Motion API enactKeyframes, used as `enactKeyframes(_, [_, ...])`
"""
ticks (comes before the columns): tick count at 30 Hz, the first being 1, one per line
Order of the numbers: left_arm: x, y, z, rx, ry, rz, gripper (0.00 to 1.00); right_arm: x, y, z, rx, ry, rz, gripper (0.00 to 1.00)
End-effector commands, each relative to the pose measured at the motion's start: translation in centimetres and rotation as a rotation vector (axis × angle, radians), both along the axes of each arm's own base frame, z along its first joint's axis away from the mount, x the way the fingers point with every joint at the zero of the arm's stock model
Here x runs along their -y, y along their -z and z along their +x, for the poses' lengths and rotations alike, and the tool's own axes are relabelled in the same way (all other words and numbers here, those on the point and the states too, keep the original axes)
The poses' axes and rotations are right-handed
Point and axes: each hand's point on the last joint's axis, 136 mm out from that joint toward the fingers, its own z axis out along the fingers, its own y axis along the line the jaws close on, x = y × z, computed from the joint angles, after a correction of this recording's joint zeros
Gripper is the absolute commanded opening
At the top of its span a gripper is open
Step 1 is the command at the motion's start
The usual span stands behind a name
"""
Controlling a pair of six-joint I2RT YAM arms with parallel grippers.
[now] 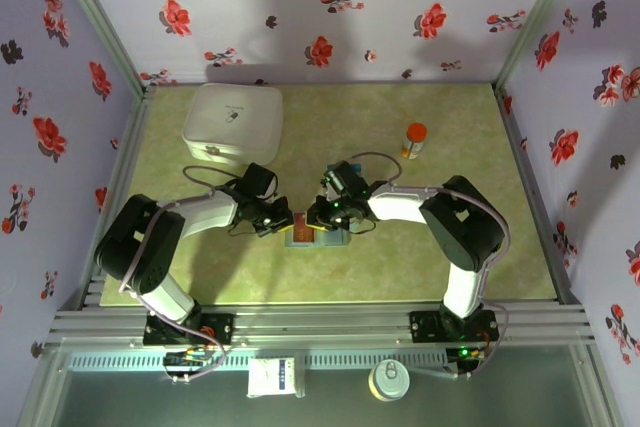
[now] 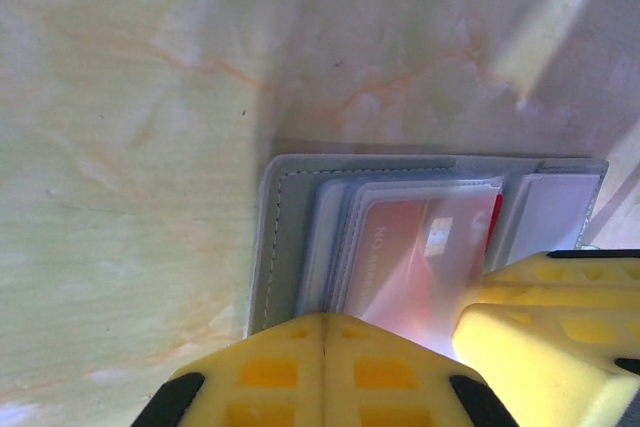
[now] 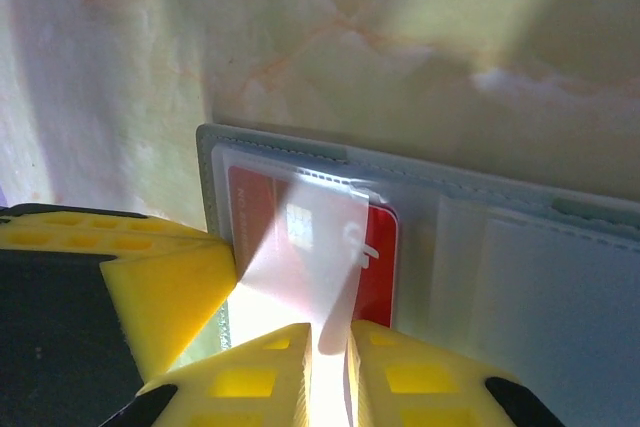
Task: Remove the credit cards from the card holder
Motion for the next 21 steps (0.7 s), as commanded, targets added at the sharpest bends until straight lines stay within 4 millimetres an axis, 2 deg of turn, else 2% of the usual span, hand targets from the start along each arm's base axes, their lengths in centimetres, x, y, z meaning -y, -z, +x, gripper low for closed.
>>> enactKeyframes(1, [-0.7, 1.3, -0.6, -0.026, 0.012, 0.035, 0.00, -1.3, -0.7, 0.1, -0.005, -0.010, 0.044, 0.18])
enactKeyframes(5, [-0.7, 1.2, -0.6, -0.025, 0.012, 0.035, 0.00, -1.0, -0.2, 0.0, -0.016, -0.009, 0.016, 0.23])
enactKeyframes(10, [-0.7, 1.1, -0.5, -0.023, 0.012, 0.034, 0.01, 0.9, 0.4, 0.0, 0.001, -0.008, -0.110, 0.24])
enactKeyframes(16, [-0.6, 1.0, -0.5, -0.024, 0.014, 0.033, 0.02, 1.7, -0.5, 0.2, 0.041, -0.021, -0.156, 0.24])
enactKeyframes(21, [-0.6, 0.6, -0.4, -0.016, 0.013, 0.028, 0.02, 1.4, -1.2, 0.2, 0.050, -0.029, -0.135, 0.24])
